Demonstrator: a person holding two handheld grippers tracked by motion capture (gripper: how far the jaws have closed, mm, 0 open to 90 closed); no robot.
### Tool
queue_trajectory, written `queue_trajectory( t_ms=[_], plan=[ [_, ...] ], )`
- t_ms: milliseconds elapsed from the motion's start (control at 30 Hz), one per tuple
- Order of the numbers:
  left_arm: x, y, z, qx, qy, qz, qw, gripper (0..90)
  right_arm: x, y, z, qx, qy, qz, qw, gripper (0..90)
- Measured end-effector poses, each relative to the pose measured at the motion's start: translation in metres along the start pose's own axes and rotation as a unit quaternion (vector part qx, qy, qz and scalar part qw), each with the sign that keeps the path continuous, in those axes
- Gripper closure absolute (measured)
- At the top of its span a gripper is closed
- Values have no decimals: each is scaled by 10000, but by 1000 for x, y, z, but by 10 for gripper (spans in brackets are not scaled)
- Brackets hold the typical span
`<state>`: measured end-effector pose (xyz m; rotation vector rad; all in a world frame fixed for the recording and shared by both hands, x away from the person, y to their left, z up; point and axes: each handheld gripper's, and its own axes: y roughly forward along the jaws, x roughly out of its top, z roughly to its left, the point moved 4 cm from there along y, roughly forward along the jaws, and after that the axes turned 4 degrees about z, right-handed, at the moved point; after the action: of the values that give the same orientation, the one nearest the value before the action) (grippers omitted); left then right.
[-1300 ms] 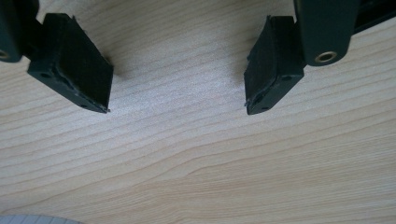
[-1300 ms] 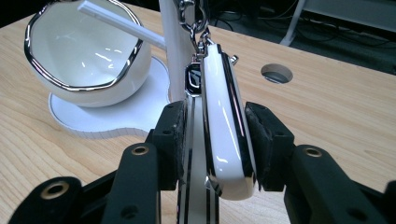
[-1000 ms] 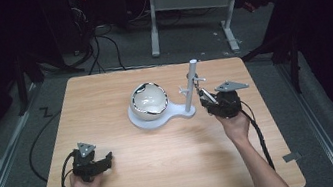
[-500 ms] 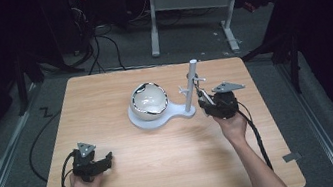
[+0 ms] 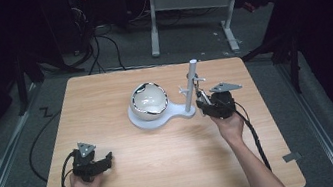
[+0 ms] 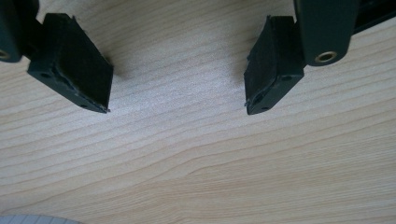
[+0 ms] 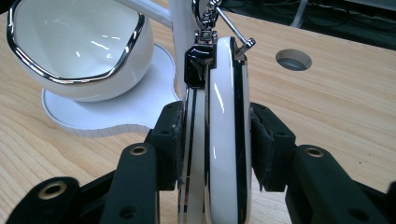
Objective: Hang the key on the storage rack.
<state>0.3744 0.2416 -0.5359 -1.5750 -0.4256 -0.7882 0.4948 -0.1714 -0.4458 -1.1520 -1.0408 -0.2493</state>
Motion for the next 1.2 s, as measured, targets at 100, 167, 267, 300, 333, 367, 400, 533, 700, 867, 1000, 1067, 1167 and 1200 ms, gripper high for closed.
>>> queue_trajectory(
  t_ms=[100,167,267,300,333,367,400,533,700,867,1000,1067,1167,1200],
  plan=[
    [0,0,0,0,0,-1,10000,241,0,0,-1,-13,21,1,10000,574],
    [0,0,0,0,0,-1,10000,241,-1,0,-1,-10,16,-12,10000,557],
    [0,0,0,0,0,0,10000,241,-2,-3,-1,9,14,-57,10000,535],
    [0,0,0,1,-1,-1,10000,241,-2,-4,-1,-8,3,-70,10000,529],
    [0,0,0,1,-1,-1,10000,241,-3,-5,-2,-5,40,-70,10000,516],
    [0,0,0,0,-1,-1,10000,241,-3,-5,-2,-5,40,-70,10000,516],
    [0,0,0,0,0,-1,10000,241,-3,-7,-4,-17,63,-92,9999,507],
    [0,0,0,0,2,1,10000,241,-5,-11,-7,-33,86,-140,9999,501],
    [0,0,0,0,1,0,10000,241,-7,-19,-9,-36,128,-224,9997,497],
    [0,0,0,1,1,0,10000,241,-8,-28,-11,-51,117,-343,9993,516],
    [0,0,0,1,2,0,10000,241,-10,-33,-12,-76,162,-392,9991,513],
    [0,0,0,1,1,-1,10000,241,-11,-35,-14,-91,157,-418,9990,511],
    [0,0,0,1,1,0,10000,241,-12,-38,-15,-90,180,-440,9988,509],
    [0,0,0,1,0,-1,10000,241,-13,-39,-15,-84,187,-451,9988,508]
  ],
)
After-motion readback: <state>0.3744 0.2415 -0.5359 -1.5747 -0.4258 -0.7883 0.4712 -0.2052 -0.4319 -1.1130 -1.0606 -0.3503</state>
